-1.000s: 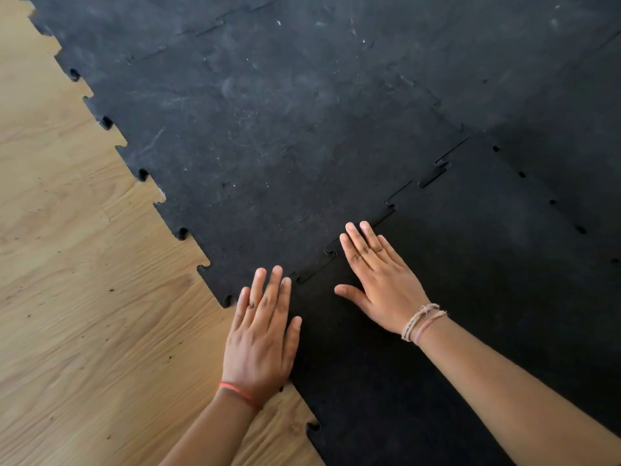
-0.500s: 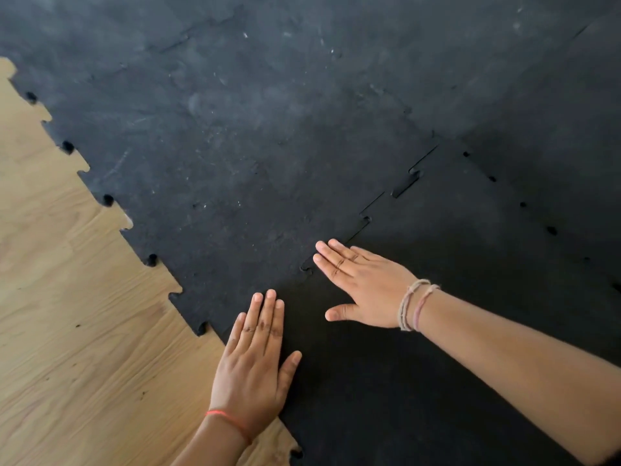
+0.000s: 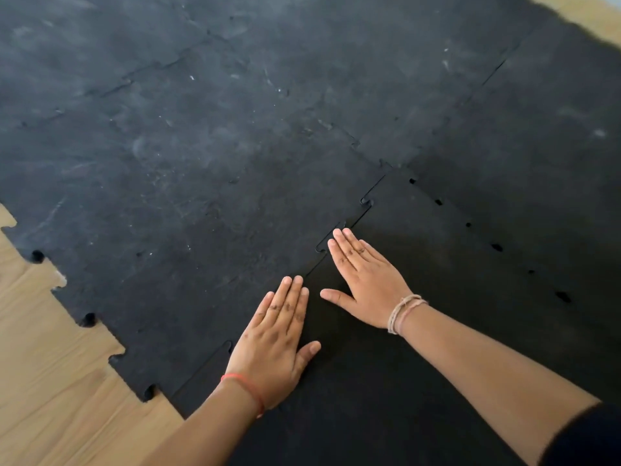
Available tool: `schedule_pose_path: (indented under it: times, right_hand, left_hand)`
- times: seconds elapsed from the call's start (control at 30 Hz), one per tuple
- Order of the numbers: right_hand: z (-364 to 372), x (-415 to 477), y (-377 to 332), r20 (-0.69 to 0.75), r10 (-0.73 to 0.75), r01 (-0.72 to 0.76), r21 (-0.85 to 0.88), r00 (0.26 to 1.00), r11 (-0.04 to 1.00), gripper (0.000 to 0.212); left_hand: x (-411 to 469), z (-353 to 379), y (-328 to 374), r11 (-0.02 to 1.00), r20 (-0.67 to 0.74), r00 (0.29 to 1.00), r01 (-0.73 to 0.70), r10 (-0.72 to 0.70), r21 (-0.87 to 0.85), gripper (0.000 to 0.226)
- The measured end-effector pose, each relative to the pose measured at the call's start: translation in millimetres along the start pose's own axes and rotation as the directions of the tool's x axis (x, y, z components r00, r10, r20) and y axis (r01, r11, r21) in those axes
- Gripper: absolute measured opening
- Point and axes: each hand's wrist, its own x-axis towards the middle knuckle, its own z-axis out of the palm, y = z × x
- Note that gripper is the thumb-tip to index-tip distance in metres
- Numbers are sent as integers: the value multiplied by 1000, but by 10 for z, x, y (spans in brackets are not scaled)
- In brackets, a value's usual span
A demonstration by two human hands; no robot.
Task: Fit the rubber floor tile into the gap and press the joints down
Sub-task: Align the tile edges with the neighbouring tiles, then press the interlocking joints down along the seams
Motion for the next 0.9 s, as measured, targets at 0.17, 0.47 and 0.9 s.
schedule_pose_path:
  times: [0.17,0.47,0.9]
  right_hand:
    - [-250,122,82,254,-48,65,-56,966,996,84]
    - [139,-233,131,-106,168,-151,151,980,977,72]
    - [-82,65,468,53,186,-190,74,981,979,98]
  left_hand:
    - [-13,-31,4,1000,42,999,10,-10,-1,66]
    - [96,-65,27,999,66,998,-16,18,-32,74]
    - [993,40,62,989,-36,996,-91,88,-120,65]
